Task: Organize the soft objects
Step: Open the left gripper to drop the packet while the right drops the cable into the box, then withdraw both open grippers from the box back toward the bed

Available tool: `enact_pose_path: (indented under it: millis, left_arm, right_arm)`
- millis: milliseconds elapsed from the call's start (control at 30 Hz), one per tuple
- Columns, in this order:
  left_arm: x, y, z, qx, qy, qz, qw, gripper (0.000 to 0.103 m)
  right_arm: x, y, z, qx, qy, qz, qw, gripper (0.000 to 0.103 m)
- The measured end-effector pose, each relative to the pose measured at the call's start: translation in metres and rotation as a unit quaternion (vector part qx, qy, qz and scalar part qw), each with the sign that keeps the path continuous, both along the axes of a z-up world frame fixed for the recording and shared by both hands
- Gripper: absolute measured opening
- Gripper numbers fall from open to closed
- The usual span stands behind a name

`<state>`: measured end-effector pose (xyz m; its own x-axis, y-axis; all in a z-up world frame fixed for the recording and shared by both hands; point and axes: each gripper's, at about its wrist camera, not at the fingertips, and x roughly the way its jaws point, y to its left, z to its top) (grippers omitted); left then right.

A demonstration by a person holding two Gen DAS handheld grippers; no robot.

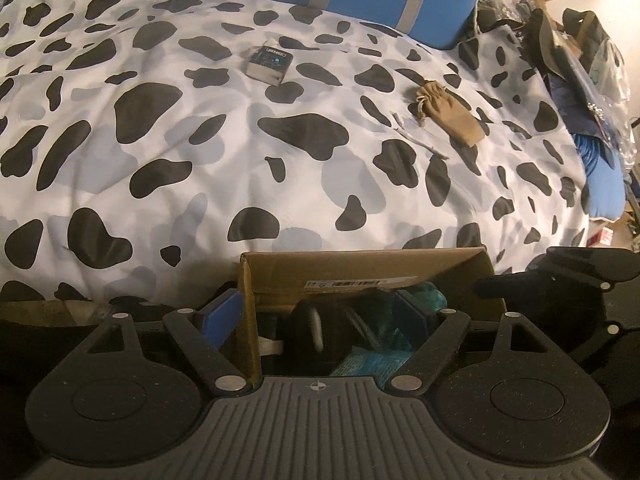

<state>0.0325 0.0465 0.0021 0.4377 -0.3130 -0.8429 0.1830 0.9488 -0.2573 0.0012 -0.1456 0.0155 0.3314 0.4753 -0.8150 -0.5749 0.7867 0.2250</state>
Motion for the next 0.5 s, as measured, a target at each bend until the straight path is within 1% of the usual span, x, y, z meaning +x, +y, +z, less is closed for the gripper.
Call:
enact_pose_path:
  millis: [33, 67, 100, 267, 333, 500]
  left_arm:
    - [0.001, 0.000, -0.001, 0.001, 0.002, 0.001, 1.0000, 0.082]
    - [0.001, 0.000, -0.001, 0.001, 0.002, 0.001, 1.0000, 0.082]
    - [0.001, 0.000, -0.001, 0.002, 0.003, 0.002, 1.0000, 0.082]
    - [0.002, -0.003, -0.002, 0.009, 0.007, 0.005, 0.9999, 0.082]
    - [0.003, -0.003, -0.004, 0.013, 0.010, 0.008, 0.9998, 0.082]
    - [0.006, -0.005, -0.006, 0.023, 0.017, 0.017, 0.9994, 0.082]
  right_arm:
    - [0.001, 0.000, -0.002, -0.004, 0.003, -0.002, 1.000, 0.086]
    - [0.001, -0.001, -0.003, -0.011, 0.003, -0.005, 1.000, 0.093]
    - [0.002, -0.001, -0.005, -0.018, 0.004, -0.009, 1.000, 0.096]
    - [0.006, -0.006, -0.010, -0.034, 0.010, -0.027, 0.999, 0.099]
    - [0.006, -0.008, -0.011, -0.039, 0.012, -0.034, 0.999, 0.103]
    - [0.008, -0.014, -0.013, -0.049, 0.015, -0.050, 0.997, 0.103]
